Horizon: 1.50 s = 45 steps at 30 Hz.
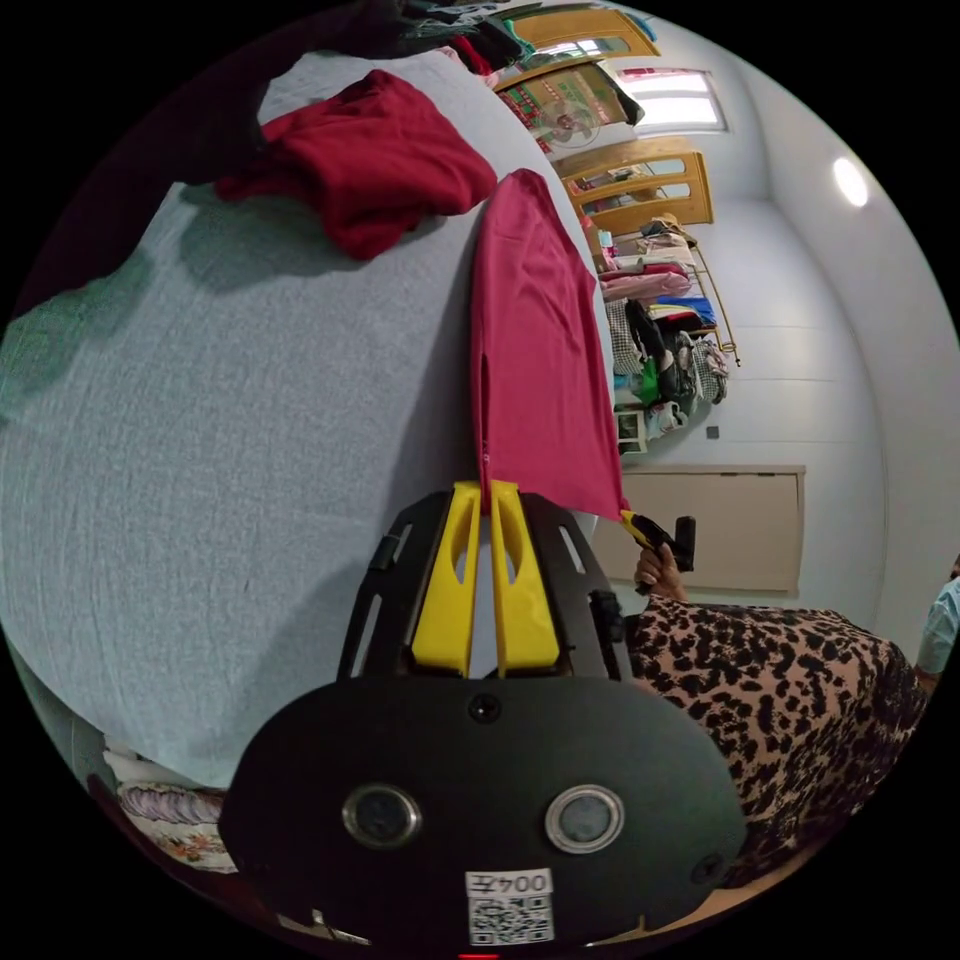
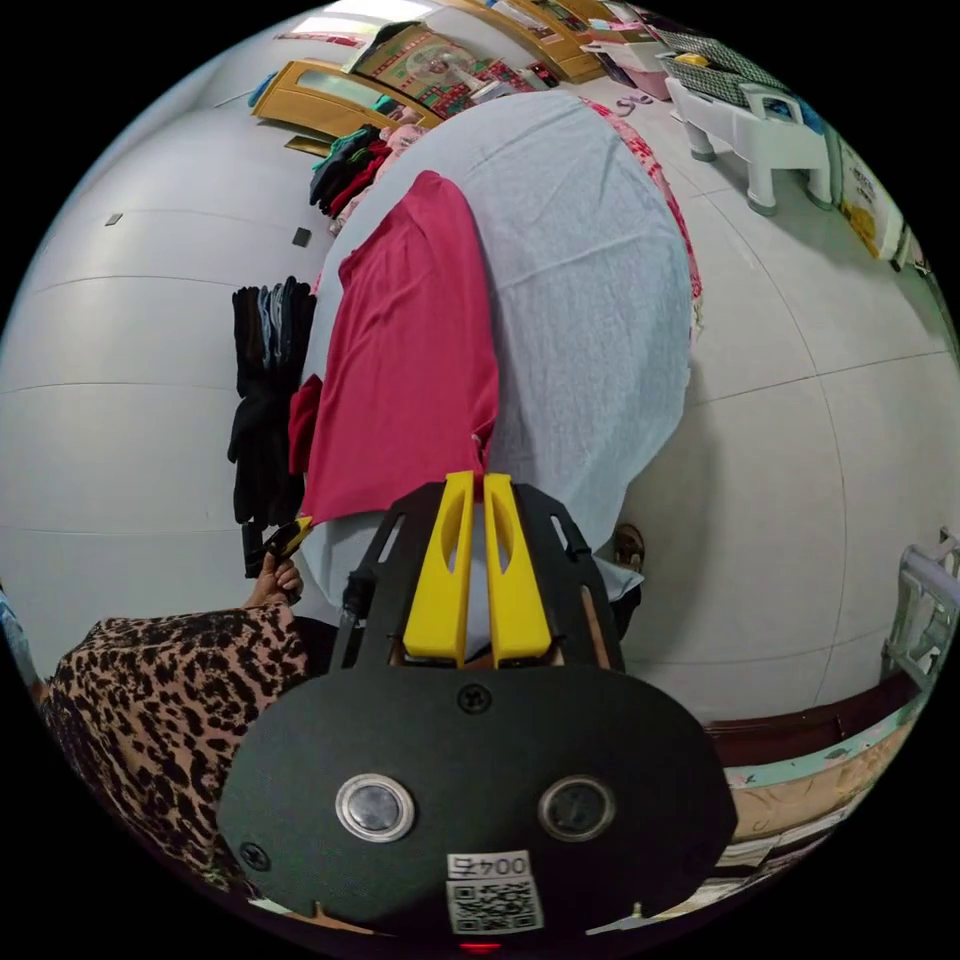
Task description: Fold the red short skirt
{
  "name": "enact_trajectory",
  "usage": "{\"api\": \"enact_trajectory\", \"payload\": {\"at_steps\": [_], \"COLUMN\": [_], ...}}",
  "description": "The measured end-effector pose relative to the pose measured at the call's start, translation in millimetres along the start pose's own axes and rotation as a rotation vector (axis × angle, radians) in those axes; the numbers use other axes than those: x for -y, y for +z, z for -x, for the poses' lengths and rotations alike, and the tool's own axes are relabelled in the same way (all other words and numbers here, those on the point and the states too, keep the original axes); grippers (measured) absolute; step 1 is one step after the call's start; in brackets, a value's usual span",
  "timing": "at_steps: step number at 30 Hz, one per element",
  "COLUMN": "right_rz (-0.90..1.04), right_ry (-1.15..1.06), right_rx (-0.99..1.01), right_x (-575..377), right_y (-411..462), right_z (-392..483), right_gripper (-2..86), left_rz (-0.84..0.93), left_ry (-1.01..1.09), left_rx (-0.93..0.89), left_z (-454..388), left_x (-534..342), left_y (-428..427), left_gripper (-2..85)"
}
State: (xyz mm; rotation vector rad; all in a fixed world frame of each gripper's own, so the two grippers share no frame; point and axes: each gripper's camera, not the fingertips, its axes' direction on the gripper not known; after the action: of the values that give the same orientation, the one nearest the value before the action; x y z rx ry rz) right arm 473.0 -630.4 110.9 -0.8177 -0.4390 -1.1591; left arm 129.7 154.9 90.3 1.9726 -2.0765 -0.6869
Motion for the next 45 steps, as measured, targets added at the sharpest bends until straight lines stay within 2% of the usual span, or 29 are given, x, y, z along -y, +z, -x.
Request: {"api": "enact_trajectory", "payload": {"at_steps": [7,11,14,17,20,24,29,34,45], "right_rz": [0.051,0.133,0.122,0.099,0.131,0.230,0.310,0.281,0.287], "right_ry": [-0.008,-0.047,-0.151,-0.289,-0.401,-0.531,-0.522,-0.501,-0.461], "right_rx": [-0.117,-0.312,-0.434,-0.419,-0.461,-0.581,-0.575,-0.532,-0.546], "right_x": [22.4,34.5,48.6,71.2,92.8,103.2,107.7,106.2,91.8], "right_y": [45.8,60.9,54.3,55.9,84.1,142.9,181.7,189.0,210.7], "right_z": [4.0,15.7,40.3,75.5,104.6,128.1,131.5,137.7,156.9], "right_gripper": [2.2,4.3,6.9,9.1,8.9,7.3,6.4,6.9,7.7], "left_rz": [0.044,0.038,0.031,0.024,-0.022,-0.068,-0.035,0.002,-0.007], "left_ry": [-0.012,-0.049,-0.040,-0.041,-0.052,0.039,0.073,0.082,0.109], "left_rx": [0.117,0.164,0.205,0.258,0.312,0.380,0.443,0.472,0.472], "left_z": [16.9,28.0,31.7,37.1,35.5,5.2,-4.3,-1.2,12.6], "left_x": [6.3,3.1,-5.8,-19.5,-33.0,-33.2,-20.4,-20.2,-49.6], "left_y": [-4.7,-13.9,-28.5,-48.7,-71.2,-83.9,-80.0,-90.5,-168.7], "left_gripper": [2.2,2.4,2.6,2.7,2.7,2.4,1.7,1.2,0.4]}}
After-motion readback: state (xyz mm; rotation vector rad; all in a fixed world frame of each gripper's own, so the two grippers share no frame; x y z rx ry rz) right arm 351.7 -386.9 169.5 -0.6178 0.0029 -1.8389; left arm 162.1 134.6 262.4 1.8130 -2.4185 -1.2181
